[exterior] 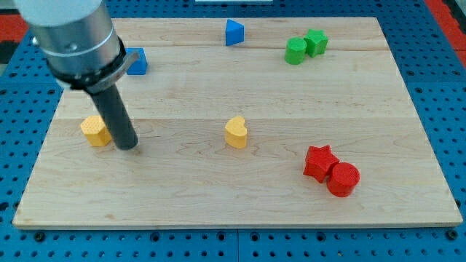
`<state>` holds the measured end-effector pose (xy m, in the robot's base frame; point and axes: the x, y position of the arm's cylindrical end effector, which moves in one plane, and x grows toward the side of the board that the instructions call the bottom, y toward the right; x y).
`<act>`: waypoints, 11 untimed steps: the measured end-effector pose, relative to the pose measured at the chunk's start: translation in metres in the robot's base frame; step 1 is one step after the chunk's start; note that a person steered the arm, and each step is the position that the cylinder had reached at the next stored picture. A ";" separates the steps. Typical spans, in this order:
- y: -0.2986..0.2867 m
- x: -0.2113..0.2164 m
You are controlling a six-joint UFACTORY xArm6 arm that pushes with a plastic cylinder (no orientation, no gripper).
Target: Slide the yellow hexagon to the centre left of the board
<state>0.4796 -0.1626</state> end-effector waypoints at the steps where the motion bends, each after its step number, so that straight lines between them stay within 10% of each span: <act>1: 0.002 -0.004; 3: -0.050 0.033; 8: -0.114 -0.121; 11: -0.017 -0.193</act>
